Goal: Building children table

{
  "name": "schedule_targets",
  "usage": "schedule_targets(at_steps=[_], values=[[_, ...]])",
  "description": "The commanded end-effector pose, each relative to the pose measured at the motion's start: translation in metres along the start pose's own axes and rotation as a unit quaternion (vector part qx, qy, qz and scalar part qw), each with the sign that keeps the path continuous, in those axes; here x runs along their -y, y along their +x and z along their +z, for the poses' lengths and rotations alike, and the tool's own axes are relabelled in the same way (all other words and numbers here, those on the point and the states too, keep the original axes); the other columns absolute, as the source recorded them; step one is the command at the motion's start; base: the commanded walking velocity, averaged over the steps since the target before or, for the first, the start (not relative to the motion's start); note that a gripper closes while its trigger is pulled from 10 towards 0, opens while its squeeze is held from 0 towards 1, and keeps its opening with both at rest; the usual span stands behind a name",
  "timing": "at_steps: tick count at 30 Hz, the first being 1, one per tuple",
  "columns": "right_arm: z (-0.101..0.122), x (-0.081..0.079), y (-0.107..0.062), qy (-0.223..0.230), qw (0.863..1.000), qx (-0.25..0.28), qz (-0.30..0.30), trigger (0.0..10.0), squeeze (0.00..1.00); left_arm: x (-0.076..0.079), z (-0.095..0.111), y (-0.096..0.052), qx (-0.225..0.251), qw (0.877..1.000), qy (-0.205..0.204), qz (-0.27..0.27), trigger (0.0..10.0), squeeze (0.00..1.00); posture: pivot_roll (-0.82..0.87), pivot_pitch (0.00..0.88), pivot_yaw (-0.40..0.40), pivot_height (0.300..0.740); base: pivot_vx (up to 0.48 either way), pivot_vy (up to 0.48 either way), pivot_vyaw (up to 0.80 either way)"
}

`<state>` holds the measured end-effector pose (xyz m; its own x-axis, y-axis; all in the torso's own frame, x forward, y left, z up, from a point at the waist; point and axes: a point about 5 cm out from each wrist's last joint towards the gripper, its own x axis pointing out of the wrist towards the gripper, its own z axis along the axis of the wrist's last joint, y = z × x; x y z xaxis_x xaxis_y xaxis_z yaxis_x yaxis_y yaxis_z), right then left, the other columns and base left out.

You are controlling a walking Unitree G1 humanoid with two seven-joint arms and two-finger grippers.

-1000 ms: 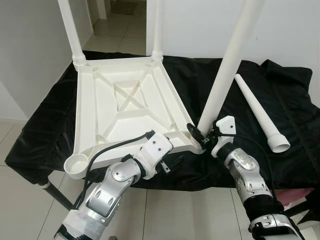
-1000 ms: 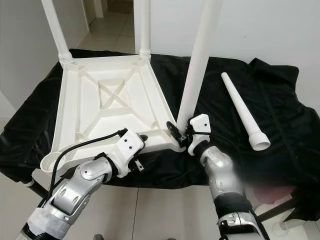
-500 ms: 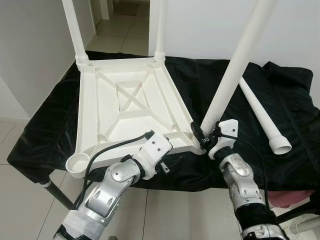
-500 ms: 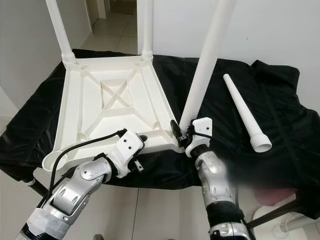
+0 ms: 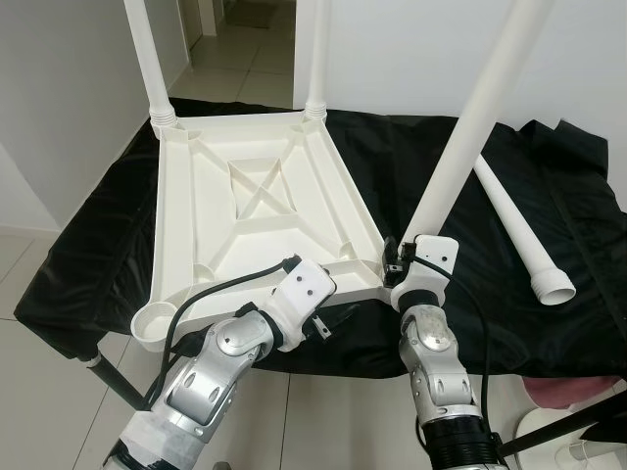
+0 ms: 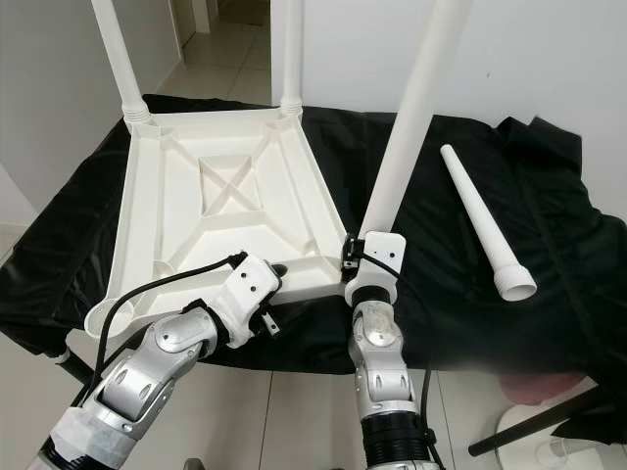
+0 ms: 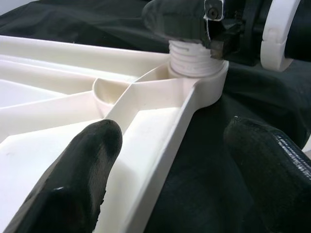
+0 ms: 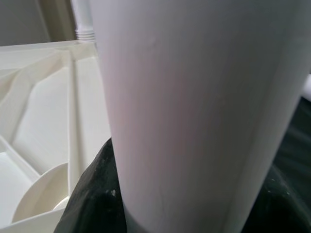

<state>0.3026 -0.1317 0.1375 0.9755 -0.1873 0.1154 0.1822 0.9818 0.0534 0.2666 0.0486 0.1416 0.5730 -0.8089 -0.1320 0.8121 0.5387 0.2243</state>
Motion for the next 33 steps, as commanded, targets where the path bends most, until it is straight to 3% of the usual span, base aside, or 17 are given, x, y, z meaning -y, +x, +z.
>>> schedule_targets(at_steps=[1, 5, 11, 12, 20, 21, 28, 33], values=[[-0.011, -0.002, -0.011, 0.005, 1.0, -0.028, -0.008, 10.0, 0.0, 0.001, -0.001, 0.0, -0.002, 1.0, 0.0, -0.02, 10.0, 0.0, -0.02, 0.032, -0.012, 0.74, 0.0, 0.0, 0.0], [-0.007, -0.005, -0.012, -0.001, 1.0, -0.021, 0.006, 10.0, 0.0, 0.0, -0.002, -0.001, -0.003, 1.0, 0.0, -0.019, 10.0, 0.0, -0.02, 0.032, -0.012, 0.74, 0.0, 0.0, 0.0], [-0.003, 0.003, -0.01, -0.009, 0.999, -0.023, -0.032, 10.0, 0.0, 0.0, -0.003, -0.002, -0.004, 1.0, -0.001, -0.016, 10.0, 0.0, -0.02, 0.029, -0.018, 0.74, 0.0, 0.0, 0.0], [-0.002, 0.003, -0.01, -0.008, 0.999, -0.023, -0.03, 10.0, 1.0, 0.001, -0.003, -0.002, -0.004, 1.0, -0.002, -0.016, 10.0, 0.0, -0.02, 0.026, -0.019, 0.74, 0.0, 0.0, 0.0], [0.007, 0.002, -0.011, -0.008, 1.0, 0.007, 0.012, 10.0, 1.0, 0.004, -0.003, -0.002, -0.003, 1.0, -0.003, -0.018, 10.0, 0.0, -0.02, 0.023, -0.032, 0.74, 0.0, 0.0, 0.0], [0.007, 0.004, -0.011, -0.005, 1.0, 0.009, 0.022, 10.0, 0.0, 0.004, -0.003, -0.002, -0.003, 1.0, -0.002, -0.018, 10.0, 0.0, -0.02, 0.024, -0.034, 0.74, 0.0, 0.0, 0.0], [0.005, 0.009, -0.01, 0.004, 0.998, 0.004, 0.066, 10.0, 0.0, 0.004, -0.005, -0.002, -0.005, 1.0, -0.001, -0.018, 10.0, 0.0, -0.02, 0.022, -0.04, 0.74, 0.0, 0.0, 0.0], [0.001, 0.02, -0.007, -0.023, 0.985, 0.006, 0.17, 10.0, 0.0, -0.004, -0.005, -0.003, -0.009, 1.0, 0.007, -0.011, 10.0, 0.0, -0.03, 0.014, -0.041, 0.74, 0.0, 0.0, 0.0]])
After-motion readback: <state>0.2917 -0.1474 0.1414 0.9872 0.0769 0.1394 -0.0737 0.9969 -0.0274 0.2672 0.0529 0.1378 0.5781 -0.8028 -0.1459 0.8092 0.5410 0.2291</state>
